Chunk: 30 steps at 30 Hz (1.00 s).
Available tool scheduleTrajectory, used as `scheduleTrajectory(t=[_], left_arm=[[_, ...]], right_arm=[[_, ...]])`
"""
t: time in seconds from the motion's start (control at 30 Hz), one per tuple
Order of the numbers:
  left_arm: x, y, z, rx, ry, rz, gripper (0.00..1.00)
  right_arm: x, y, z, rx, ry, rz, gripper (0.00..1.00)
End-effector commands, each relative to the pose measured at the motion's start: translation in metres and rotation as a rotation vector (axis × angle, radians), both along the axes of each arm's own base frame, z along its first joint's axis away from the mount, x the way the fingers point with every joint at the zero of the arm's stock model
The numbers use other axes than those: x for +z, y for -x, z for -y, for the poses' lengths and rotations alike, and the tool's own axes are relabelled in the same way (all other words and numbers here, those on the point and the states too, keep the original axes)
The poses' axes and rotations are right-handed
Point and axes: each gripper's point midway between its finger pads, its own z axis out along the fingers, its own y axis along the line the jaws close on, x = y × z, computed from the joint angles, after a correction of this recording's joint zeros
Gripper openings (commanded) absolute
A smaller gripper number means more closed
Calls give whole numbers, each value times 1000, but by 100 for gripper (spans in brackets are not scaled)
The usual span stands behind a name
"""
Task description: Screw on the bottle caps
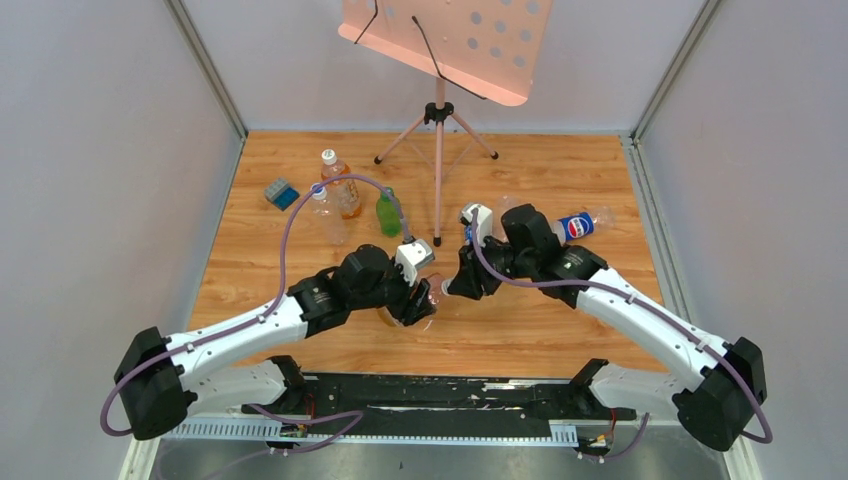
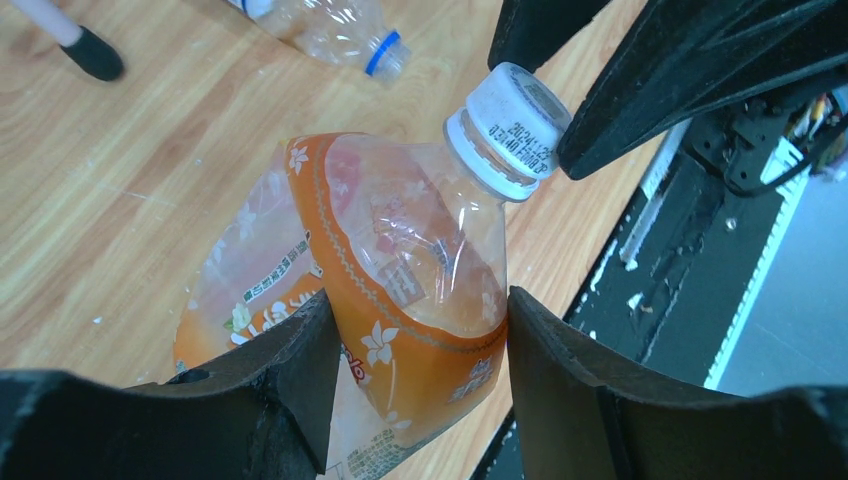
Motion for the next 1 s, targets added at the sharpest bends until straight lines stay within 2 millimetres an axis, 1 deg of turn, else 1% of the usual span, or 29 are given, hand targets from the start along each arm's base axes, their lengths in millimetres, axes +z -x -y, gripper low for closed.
scheduleTrajectory(t=[0.0, 0.1, 0.17, 0.27, 0.33, 0.37, 0.47, 0.5, 0.53, 0.67, 0.7, 0.77, 0.83, 0.9, 0.97], left_arm=[[77, -16, 32, 5, 298, 157, 0], [79, -20, 33, 28, 311, 164, 0], [81, -23, 33, 46, 324, 165, 0], [80, -27, 34, 68, 332, 161, 0], [79, -28, 35, 76, 335, 154, 0], [78, -28, 36, 78, 335, 149, 0], [70, -29, 36, 87, 313, 126, 0], [65, -29, 35, 93, 302, 111, 0], [63, -30, 34, 106, 293, 106, 0], [44, -32, 27, 155, 236, 60, 0], [42, -32, 26, 164, 229, 51, 0], [35, -31, 25, 170, 209, 29, 0], [30, -30, 25, 173, 196, 10, 0], [26, -29, 25, 168, 178, -10, 0], [23, -27, 25, 154, 161, -37, 0]], right_arm=[[7, -18, -6, -240, -5, -161, 0], [0, -27, -3, -441, 22, -317, 0], [-9, -29, 1, -571, 52, -427, 0], [-19, -25, -2, -657, 66, -554, 1], [-22, -25, -5, -682, 68, -575, 2], [-20, -26, -6, -693, 65, -567, 4], [-3, -34, -6, -710, 23, -514, 15], [6, -36, -5, -710, 1, -484, 21], [14, -38, -4, -708, -17, -456, 31], [47, -43, 1, -677, -86, -344, 58], [55, -43, 2, -663, -102, -318, 63], [68, -41, 4, -632, -134, -268, 67], [80, -40, 7, -603, -157, -210, 69], [85, -37, 10, -555, -159, -149, 69], [84, -32, 13, -486, -143, -79, 67]])
